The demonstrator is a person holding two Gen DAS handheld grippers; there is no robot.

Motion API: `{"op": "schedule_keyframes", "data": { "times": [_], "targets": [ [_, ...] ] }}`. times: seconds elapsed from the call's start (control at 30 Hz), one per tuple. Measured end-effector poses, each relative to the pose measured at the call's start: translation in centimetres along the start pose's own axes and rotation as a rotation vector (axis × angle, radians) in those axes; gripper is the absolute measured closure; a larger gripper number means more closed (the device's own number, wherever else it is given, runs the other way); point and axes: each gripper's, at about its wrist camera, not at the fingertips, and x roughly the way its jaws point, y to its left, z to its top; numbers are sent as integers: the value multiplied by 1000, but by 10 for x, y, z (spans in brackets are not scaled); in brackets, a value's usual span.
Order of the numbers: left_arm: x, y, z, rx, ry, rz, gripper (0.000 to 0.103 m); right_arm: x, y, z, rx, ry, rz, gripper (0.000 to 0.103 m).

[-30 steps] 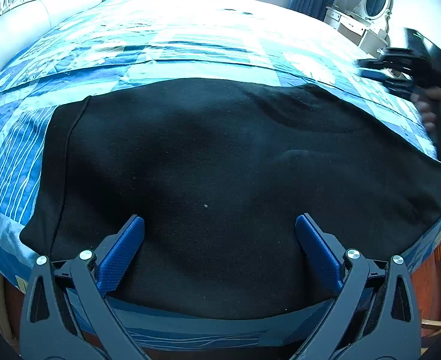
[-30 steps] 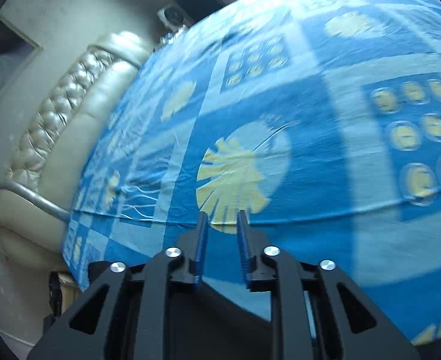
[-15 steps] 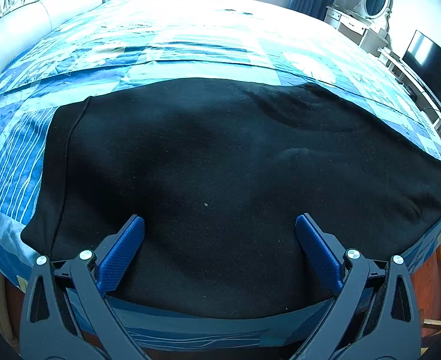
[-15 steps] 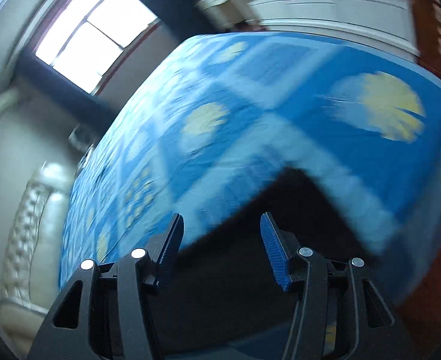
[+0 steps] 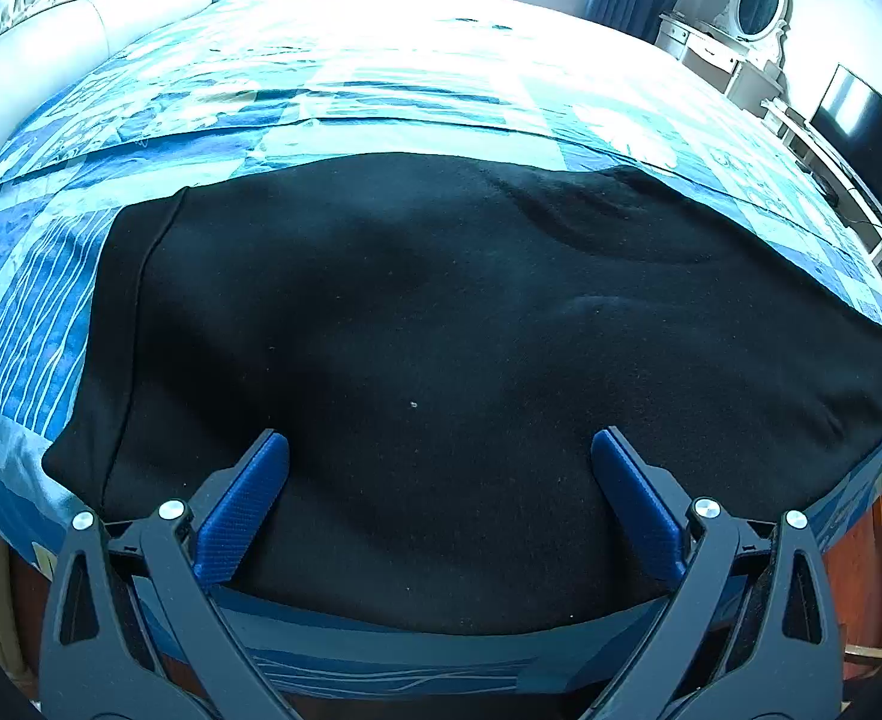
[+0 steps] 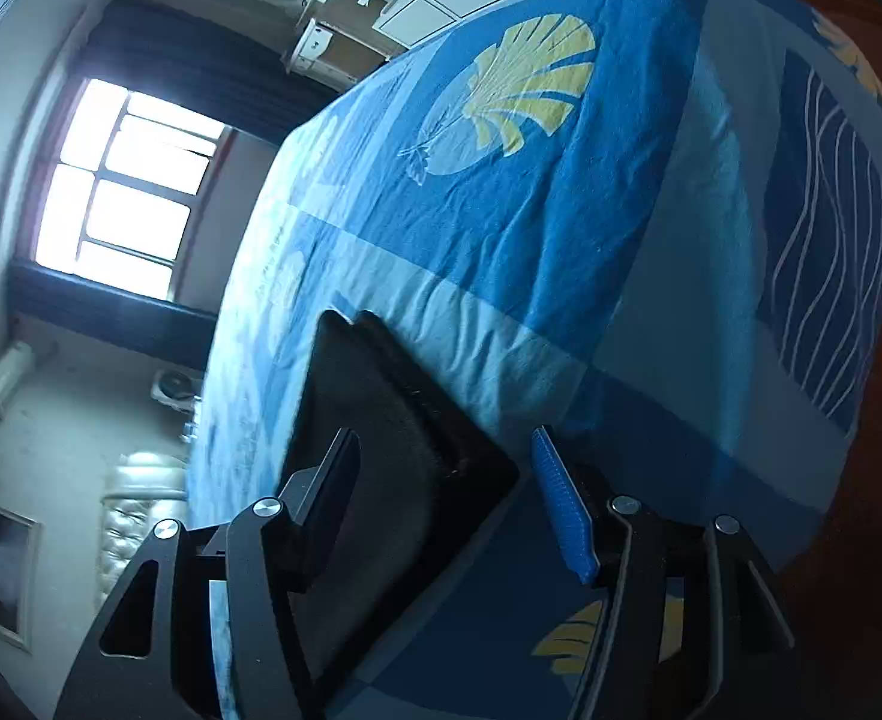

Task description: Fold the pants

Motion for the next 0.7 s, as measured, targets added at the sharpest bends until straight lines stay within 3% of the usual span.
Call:
{"op": "schedule_keyframes", "data": {
  "times": [0.2, 0.37, 0.5, 0.6, 0.63, 0.7],
  "targets": [
    [0, 0, 0, 1, 0, -1, 2, -3, 0, -12, 78, 12, 181, 43],
    [0, 0, 0, 0, 1, -1, 2, 10, -8, -19, 94, 47, 113, 43],
    [0, 0, 0, 0, 1, 0, 2, 22, 4, -17, 74, 19, 70, 47],
    [0, 0, 0, 0, 1, 1, 2, 40, 15, -11, 23, 40, -41, 84],
    [0, 0, 0, 0, 2, 0, 2, 44, 20, -10, 7, 41, -65, 91],
    [0, 0, 0, -1, 3, -2, 2, 40, 31, -11, -29, 20, -84, 92]
  ]
}}
